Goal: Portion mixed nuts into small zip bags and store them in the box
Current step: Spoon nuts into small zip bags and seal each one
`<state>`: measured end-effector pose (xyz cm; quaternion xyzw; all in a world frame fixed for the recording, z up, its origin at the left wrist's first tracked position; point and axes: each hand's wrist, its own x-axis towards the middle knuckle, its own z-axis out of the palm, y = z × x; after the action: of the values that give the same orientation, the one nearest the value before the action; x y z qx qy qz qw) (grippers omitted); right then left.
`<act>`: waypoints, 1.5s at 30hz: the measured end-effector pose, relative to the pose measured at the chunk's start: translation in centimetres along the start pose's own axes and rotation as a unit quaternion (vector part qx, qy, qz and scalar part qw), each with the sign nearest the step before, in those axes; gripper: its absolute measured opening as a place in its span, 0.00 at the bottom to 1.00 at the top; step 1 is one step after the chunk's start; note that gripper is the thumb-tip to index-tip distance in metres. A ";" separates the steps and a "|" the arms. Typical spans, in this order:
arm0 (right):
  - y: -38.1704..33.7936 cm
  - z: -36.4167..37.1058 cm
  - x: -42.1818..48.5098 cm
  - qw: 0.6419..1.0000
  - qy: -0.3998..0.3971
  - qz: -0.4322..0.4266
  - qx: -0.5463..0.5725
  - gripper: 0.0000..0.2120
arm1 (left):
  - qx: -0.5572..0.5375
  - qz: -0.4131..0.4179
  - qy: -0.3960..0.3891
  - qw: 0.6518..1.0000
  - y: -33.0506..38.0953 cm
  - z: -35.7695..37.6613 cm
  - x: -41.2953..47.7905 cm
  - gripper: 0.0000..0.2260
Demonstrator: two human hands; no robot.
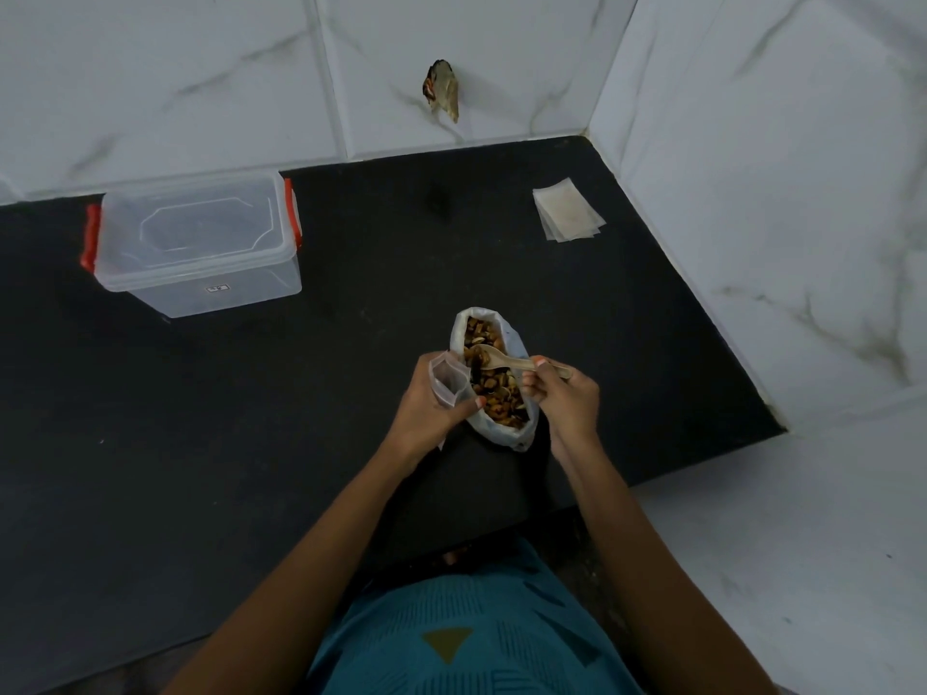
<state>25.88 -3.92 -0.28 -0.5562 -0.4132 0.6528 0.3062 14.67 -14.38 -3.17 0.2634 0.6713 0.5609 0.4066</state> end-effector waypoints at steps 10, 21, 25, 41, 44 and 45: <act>-0.6 -1.1 -0.3 0.993 -0.018 0.070 0.090 0.04 | 0.025 -0.014 0.005 1.000 0.0 -0.2 -0.1 0.28; -4.3 -1.9 -3.2 0.993 -0.070 0.011 0.091 0.06 | 0.059 0.076 0.056 0.994 1.4 -0.6 -0.4 0.27; -6.0 -1.7 -5.5 0.991 -0.112 -0.011 0.066 0.07 | 0.057 0.103 0.066 0.991 2.4 -0.3 -0.4 0.27; -4.6 0.3 -8.1 0.731 -0.150 -0.565 -0.352 0.12 | 0.000 0.147 0.063 0.987 4.0 0.3 -1.6 0.25; -4.8 0.3 -8.1 0.747 -0.147 -0.562 -0.324 0.11 | 0.007 0.143 0.072 0.987 4.2 0.3 -1.7 0.25; -4.8 0.3 -8.1 0.754 -0.147 -0.559 -0.314 0.11 | 0.008 0.142 0.075 0.987 4.2 0.3 -1.7 0.25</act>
<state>26.85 -8.65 7.76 -0.1886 -0.8718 0.2730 0.3604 15.42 -14.63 1.26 0.3167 0.6600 0.6258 0.2691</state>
